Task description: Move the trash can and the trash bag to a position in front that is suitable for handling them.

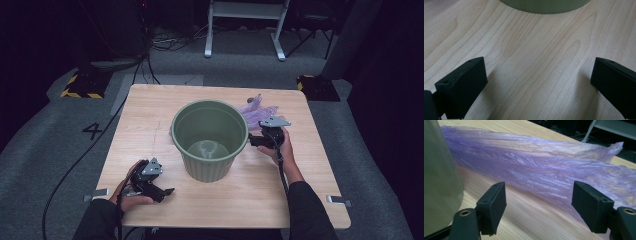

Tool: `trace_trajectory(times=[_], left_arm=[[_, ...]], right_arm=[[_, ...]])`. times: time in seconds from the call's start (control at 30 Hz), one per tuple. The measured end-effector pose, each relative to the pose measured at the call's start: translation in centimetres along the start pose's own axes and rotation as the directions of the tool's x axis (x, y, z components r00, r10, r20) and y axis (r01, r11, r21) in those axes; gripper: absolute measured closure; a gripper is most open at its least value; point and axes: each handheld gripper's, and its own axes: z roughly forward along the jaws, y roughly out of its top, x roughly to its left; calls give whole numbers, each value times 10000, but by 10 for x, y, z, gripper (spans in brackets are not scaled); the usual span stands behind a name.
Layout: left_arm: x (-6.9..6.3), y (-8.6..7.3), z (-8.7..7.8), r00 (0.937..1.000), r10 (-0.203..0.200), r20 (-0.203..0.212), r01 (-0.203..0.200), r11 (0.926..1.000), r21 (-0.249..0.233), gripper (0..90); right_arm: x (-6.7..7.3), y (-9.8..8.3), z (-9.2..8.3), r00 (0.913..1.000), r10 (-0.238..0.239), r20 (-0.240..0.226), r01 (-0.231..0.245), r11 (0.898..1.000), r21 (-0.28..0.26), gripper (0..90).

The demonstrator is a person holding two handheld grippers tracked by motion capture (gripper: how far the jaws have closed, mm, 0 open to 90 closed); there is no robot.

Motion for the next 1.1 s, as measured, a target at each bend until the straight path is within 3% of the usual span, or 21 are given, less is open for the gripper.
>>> trace_trajectory(times=[0.4,0.9,0.93,0.97,1.0,1.03,1.07,1.1], left_arm=[[0,0,0,10000,-16,-14,16,10000,2,2],[0,0,0,10000,-29,-26,29,10000,6,2],[0,0,0,10000,-30,-25,30,10000,6,2],[0,0,0,10000,-29,-25,29,10000,6,2],[0,0,0,10000,-31,-25,31,10000,4,2],[0,0,0,10000,-31,-25,31,10000,4,2],[0,0,0,10000,-30,-25,30,10000,5,2],[0,0,0,10000,-23,-28,23,10000,3,2]], right_arm=[[-10,20,15,9969,785,19,-785,9969,24,267],[1,32,42,9974,708,89,-709,9974,123,319],[1,30,48,9982,563,203,-569,9979,319,391],[1,30,48,9982,563,203,-569,9979,319,391],[0,26,55,9980,601,177,-610,9966,551,528],[0,26,55,9980,601,177,-610,9966,551,528],[-2,21,61,9979,583,281,-604,9948,826,645],[-2,21,61,9979,583,281,-604,9948,826,645]])
